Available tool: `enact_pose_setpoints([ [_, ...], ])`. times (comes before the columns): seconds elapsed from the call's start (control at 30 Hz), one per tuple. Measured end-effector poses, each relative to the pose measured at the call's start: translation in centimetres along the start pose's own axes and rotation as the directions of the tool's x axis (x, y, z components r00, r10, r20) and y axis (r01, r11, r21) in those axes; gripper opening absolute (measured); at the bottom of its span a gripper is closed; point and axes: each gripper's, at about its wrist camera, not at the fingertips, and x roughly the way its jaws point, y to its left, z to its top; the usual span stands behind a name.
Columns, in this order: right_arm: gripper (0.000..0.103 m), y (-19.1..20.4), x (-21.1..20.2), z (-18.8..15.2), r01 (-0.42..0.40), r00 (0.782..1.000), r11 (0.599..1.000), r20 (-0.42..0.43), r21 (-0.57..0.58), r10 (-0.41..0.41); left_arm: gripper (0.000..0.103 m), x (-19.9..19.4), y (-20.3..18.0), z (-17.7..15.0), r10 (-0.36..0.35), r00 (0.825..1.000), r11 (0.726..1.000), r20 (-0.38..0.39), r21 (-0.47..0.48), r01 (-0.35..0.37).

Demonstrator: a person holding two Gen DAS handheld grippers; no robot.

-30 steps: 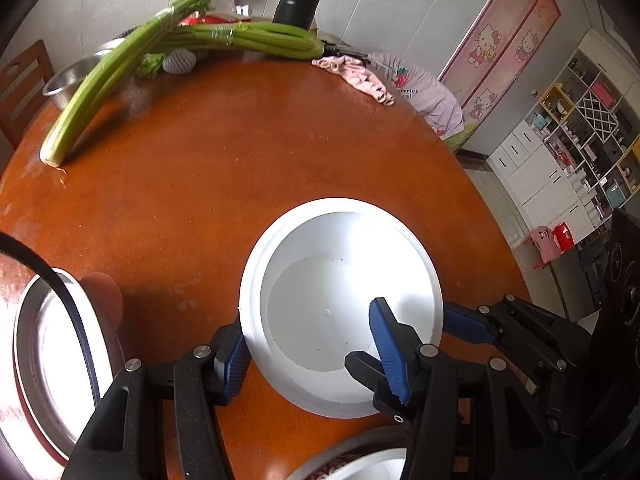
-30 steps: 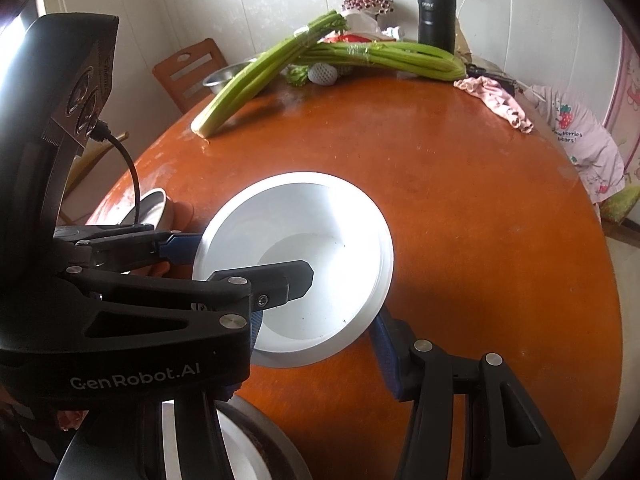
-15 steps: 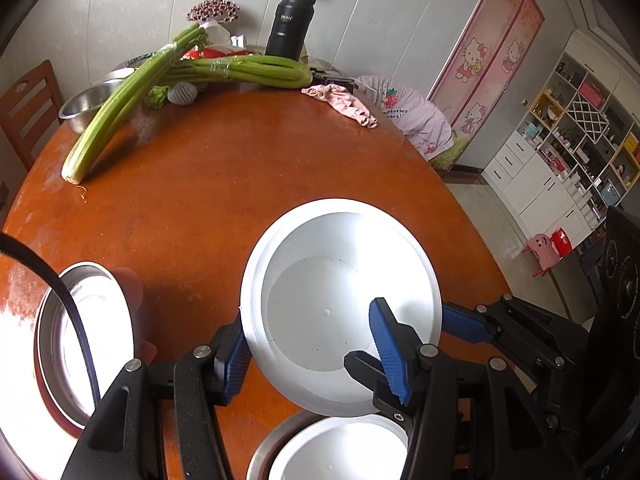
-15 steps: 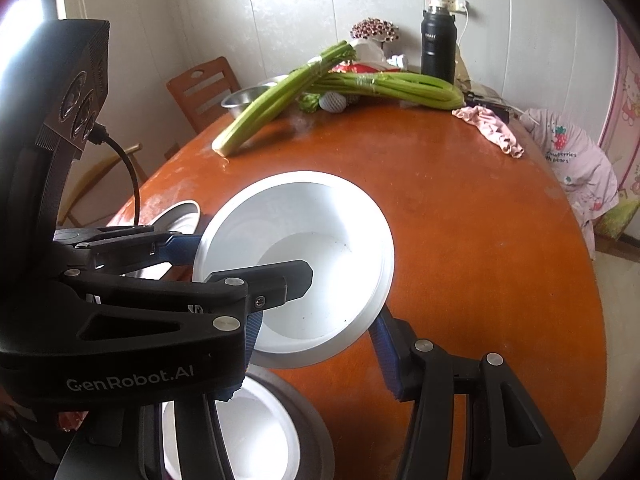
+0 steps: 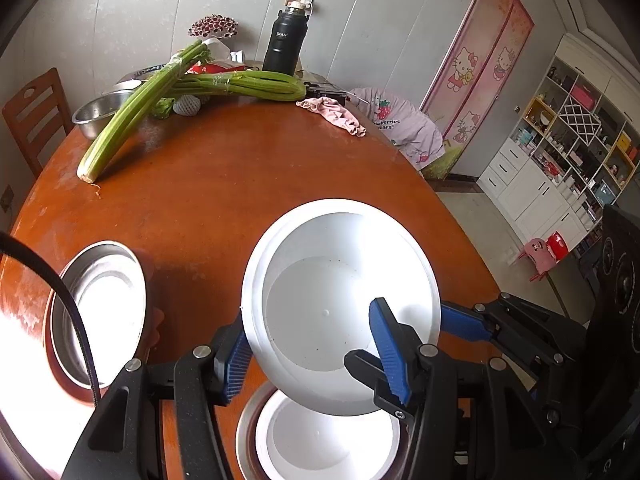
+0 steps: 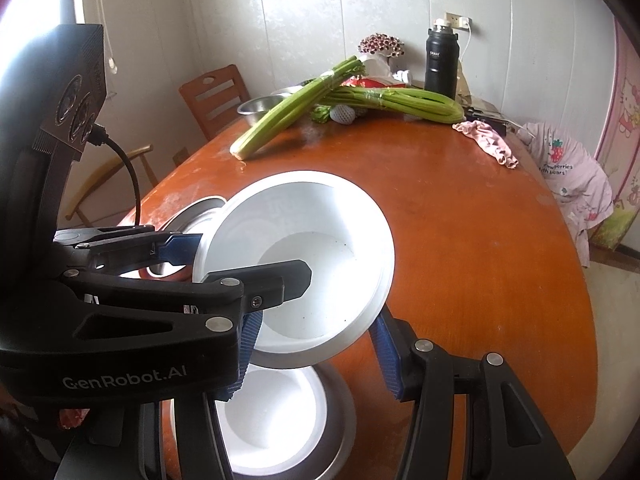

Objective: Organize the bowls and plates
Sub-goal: 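Carry the red-printed bowl with the left gripper over the nested bowls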

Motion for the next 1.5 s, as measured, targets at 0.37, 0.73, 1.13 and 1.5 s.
enact_pose_setpoints([
  [0.37, 0.056, 1.6, -2.1, -1.4, -0.003, 1.000, 1.000, 0.028, -0.020, 0.004, 0.055, -2.3, -0.5, -1.8, 0.009, 1.000, 1.000, 0.028, 0.006, -0.009],
  [0.73, 0.056, 2.6, -3.4, -3.0, -0.018, 0.999, 0.999, 0.038, -0.041, 0.020, 0.055, -3.5, -1.0, -4.0, 0.026, 0.999, 1.000, 0.032, 0.006, -0.026],
  [1.13, 0.056, 2.9, -3.3, -5.4, -0.032, 0.999, 0.998, 0.010, -0.045, 0.032, 0.055, -3.3, -1.5, -6.3, 0.033, 0.999, 0.999, 0.007, 0.004, -0.033],
  [1.5, 0.056, 3.0, -2.0, -6.8, -0.044, 0.998, 0.998, -0.041, -0.036, 0.043, 0.055, -1.7, -1.0, -7.5, 0.035, 0.998, 0.999, -0.046, -0.010, -0.035],
])
